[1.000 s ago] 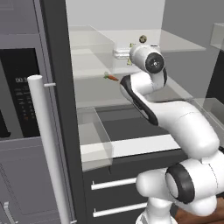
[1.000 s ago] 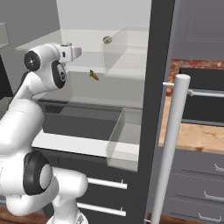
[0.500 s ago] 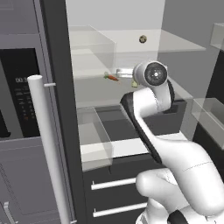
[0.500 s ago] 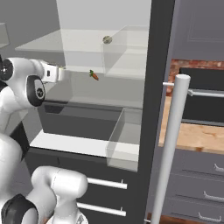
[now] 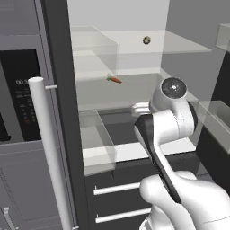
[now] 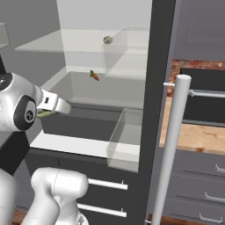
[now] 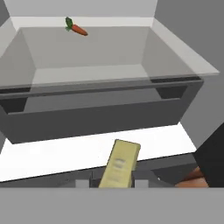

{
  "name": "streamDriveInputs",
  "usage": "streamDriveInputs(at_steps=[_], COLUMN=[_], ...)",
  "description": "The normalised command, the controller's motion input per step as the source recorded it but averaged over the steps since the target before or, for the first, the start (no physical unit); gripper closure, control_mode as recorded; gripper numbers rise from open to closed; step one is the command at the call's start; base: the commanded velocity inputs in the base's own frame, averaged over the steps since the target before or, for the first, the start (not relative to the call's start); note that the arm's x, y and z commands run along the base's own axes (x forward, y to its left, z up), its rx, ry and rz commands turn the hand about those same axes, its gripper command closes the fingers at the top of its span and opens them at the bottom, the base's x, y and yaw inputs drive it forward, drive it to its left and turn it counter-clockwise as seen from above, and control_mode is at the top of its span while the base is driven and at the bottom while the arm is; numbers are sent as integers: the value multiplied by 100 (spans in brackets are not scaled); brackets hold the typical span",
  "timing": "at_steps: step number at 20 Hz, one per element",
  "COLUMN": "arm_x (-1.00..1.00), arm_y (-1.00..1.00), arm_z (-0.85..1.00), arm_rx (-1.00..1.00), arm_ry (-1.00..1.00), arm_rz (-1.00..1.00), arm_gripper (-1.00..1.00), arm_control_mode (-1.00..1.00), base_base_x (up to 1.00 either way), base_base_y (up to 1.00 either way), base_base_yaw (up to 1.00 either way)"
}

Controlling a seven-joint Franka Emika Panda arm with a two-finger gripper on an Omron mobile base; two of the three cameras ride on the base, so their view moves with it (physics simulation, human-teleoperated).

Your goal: Pick the egg and butter from the fridge and place them by the bowl for mixing.

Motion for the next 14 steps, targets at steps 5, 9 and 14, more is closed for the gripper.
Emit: streamDriveInputs(at_steps=[5,9,14], arm_x=[-28,-1,-46], arm_y=[-64,-2,0], arm_z=[-23,-3,-18], arm_rx=[-1,0,0], arm_ry=[-7,-3,10], arm_rz=[0,1,0], arm_gripper=[100,100,100], arm_control_mode=[-100,-100,100], base_base_x=[0,0,-20], base_base_y=[0,0,0], base_base_yaw=[0,0,0])
